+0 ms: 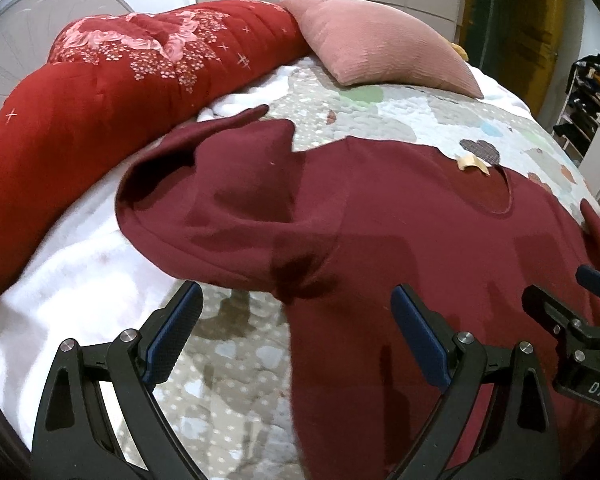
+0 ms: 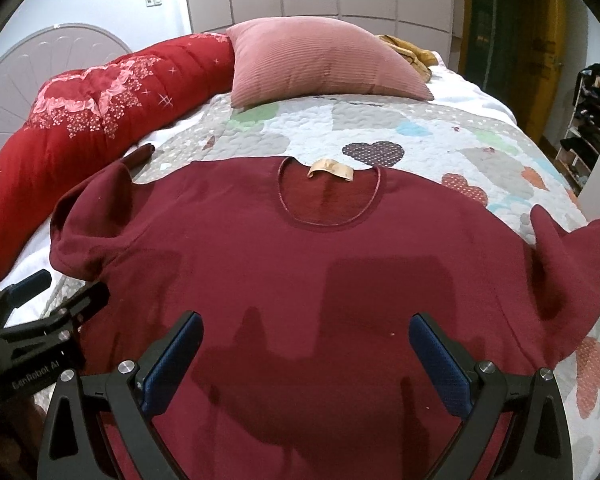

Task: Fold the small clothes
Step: 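Grasp the sleeve nearest the left tool and lift it across the body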

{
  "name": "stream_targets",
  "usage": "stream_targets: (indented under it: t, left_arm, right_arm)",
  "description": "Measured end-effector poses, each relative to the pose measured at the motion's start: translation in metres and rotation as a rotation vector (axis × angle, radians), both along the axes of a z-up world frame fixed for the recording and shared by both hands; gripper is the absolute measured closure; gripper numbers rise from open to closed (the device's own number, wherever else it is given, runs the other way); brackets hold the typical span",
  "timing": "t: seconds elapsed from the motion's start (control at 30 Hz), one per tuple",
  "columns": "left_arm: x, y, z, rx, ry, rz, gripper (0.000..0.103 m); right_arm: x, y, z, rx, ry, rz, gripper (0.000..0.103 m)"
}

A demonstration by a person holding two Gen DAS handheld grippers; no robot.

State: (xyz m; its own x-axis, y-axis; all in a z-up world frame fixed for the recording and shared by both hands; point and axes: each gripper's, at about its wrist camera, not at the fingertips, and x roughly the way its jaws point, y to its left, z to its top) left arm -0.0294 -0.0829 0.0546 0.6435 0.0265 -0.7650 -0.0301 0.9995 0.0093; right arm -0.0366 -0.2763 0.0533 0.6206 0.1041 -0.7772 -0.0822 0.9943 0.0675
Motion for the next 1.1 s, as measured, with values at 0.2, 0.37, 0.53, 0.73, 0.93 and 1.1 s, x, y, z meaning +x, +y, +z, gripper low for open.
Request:
stream_targets:
  t: [0.2, 0.37, 0.53, 0.73, 0.93, 1.1]
  left_arm:
    - [0.009, 0.024, 0.006, 0.004, -0.014, 0.012, 0.008]
    - [0.029, 0.071, 0.018, 0.017, -0.043, 0.096, 0.008]
    - [0.058, 0.109, 0.016, 0.026, -0.018, 0.148, 0.008]
    - [0.095, 0.133, -0.002, 0.106, 0.034, 0.180, 0.008]
    - [0.125, 0.141, -0.019, 0.110, 0.065, 0.182, 0.009]
    - [0.138, 0.155, -0.031, 0.010, 0.096, 0.187, 0.085]
  right_arm:
    - [0.006, 0.010, -0.004, -0.029, 0.000, 0.023, 0.000]
    - [0.007, 0.015, -0.005, -0.016, 0.008, 0.039, 0.000]
    - [0.007, 0.021, -0.002, 0.006, 0.006, 0.064, 0.000]
    - [0.008, 0.027, -0.003, 0.012, 0.012, 0.089, 0.000]
    - [0.014, 0.030, -0.011, 0.015, 0.039, 0.103, 0.001]
    - [0.017, 0.029, -0.015, 0.019, 0.048, 0.100, 0.000]
